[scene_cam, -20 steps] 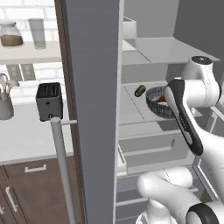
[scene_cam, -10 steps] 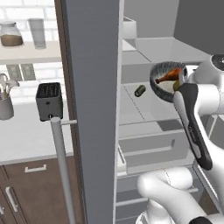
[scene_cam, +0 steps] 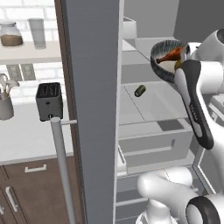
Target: Pick the chicken drumstick and avocado from their plates and place them in the bowl. Then put the bowl in the fridge.
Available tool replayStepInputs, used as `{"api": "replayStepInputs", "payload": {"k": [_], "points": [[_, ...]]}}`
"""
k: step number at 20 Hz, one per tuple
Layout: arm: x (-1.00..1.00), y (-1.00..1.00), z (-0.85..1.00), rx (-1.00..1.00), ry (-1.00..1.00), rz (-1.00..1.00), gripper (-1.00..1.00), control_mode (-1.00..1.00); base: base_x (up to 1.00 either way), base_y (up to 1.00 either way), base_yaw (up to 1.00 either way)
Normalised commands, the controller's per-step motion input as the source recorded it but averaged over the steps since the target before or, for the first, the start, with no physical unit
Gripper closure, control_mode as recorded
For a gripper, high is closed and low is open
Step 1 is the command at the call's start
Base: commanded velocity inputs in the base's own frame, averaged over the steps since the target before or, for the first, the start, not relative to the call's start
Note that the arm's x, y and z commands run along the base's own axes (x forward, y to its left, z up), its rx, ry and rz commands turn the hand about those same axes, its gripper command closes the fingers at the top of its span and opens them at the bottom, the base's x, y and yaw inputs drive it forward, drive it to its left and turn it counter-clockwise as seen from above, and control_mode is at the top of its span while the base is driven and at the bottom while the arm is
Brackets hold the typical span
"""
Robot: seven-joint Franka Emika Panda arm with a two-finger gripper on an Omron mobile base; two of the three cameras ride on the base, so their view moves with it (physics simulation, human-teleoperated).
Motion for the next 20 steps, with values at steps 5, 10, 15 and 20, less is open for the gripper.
{"api": "replayStepInputs", "payload": {"k": [5, 10, 15, 20], "points": [[0.67, 0.00, 0.19, 0.00, 0.01, 0.00, 1.00, -1.00, 0.00, 0.00, 0.00], [0.65, 0.00, 0.03, 0.00, 0.04, 0.00, 1.00, -1.00, 0.00, 0.00, 0.00], [0.76, 0.00, 0.00, 0.00, 0.00, 0.00, 1.00, -1.00, 0.00, 0.00, 0.00], [0.87, 0.00, 0.05, 0.00, 0.04, 0.00, 1.00, -1.00, 0.00, 0.00, 0.00]]}}
